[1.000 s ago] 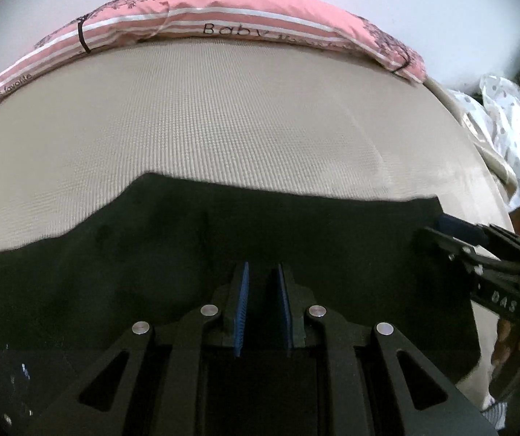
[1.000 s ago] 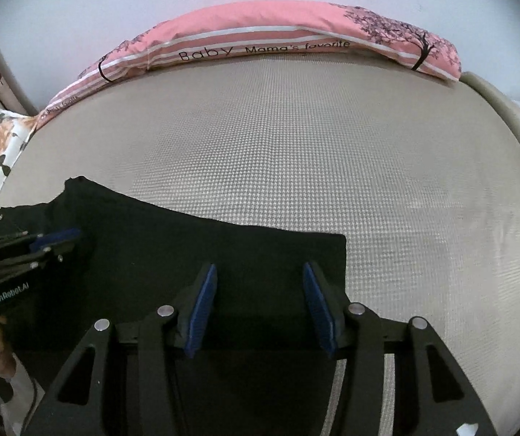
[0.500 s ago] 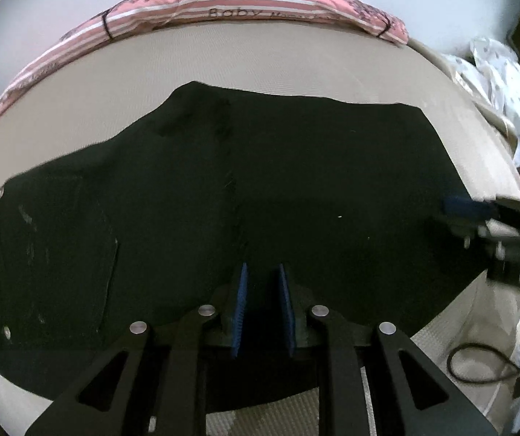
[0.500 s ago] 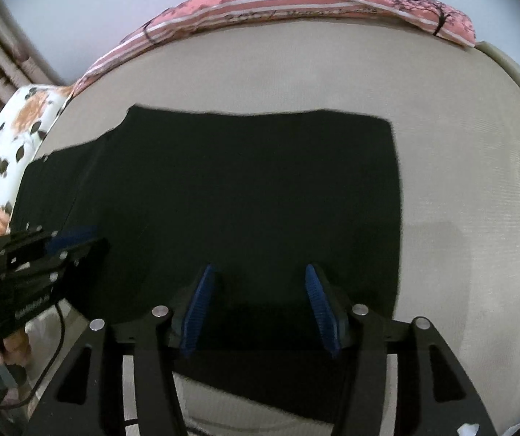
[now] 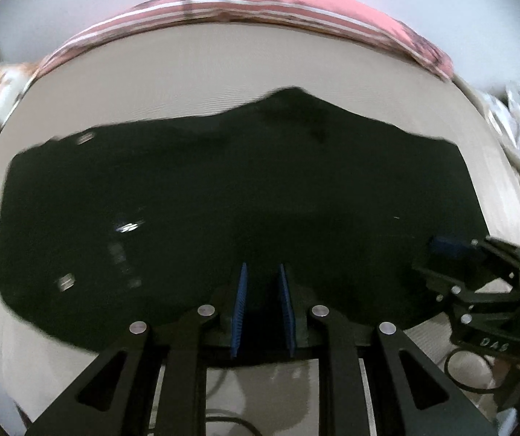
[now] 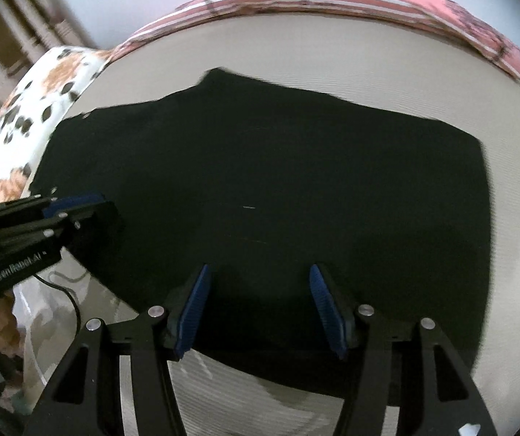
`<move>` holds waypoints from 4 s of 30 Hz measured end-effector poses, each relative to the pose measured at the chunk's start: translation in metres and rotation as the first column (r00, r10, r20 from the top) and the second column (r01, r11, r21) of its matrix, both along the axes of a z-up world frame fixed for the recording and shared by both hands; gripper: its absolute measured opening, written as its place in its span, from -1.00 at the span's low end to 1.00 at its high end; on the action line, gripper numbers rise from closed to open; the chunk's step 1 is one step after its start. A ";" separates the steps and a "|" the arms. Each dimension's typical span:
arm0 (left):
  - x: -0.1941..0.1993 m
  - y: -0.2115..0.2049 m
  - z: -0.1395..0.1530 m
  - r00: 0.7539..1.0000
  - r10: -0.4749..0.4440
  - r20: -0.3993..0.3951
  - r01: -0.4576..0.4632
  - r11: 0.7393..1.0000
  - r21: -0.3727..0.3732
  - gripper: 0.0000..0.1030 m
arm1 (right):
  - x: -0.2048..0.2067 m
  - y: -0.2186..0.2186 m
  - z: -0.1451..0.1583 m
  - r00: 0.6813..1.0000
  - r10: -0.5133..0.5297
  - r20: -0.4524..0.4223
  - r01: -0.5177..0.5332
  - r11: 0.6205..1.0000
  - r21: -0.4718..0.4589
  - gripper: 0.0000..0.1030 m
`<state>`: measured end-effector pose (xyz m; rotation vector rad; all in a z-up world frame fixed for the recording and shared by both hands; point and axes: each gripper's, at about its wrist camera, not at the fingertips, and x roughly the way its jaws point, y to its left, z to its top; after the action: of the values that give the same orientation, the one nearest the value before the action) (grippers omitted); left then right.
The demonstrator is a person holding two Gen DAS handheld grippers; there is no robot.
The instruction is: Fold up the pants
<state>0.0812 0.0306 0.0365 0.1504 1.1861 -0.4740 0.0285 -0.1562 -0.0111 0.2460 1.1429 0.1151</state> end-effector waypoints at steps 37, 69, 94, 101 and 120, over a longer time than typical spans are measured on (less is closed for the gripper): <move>0.048 0.259 -0.069 0.727 0.492 -0.479 -0.684 0.460 -0.566 0.06 | 0.056 0.067 0.005 0.994 0.114 0.005 -0.113 0.976 0.184 0.20; -0.012 -0.162 0.044 0.956 -0.273 -0.106 0.168 0.808 -0.564 -0.50 | -0.063 -0.162 0.057 0.918 -0.381 0.112 0.357 0.914 0.192 0.30; -0.033 -0.104 0.036 0.961 -0.278 0.001 0.266 0.920 -0.289 0.00 | -0.095 -0.225 0.006 0.854 -0.518 0.045 0.426 0.747 0.510 0.31; 0.004 -0.060 0.009 0.994 -0.107 0.003 0.106 0.974 -0.199 0.00 | -0.083 -0.204 0.016 0.916 -0.397 0.050 0.308 0.780 0.545 0.01; -0.007 -0.095 -0.020 0.977 -0.214 -0.009 0.212 0.970 -0.118 0.02 | -0.088 -0.161 -0.001 0.959 -0.284 -0.008 0.278 0.933 0.227 -0.86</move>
<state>0.0739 -0.0648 0.0162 0.1734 1.1653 -0.7337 -0.0598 -0.3169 -0.0126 0.6071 1.0584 -0.0064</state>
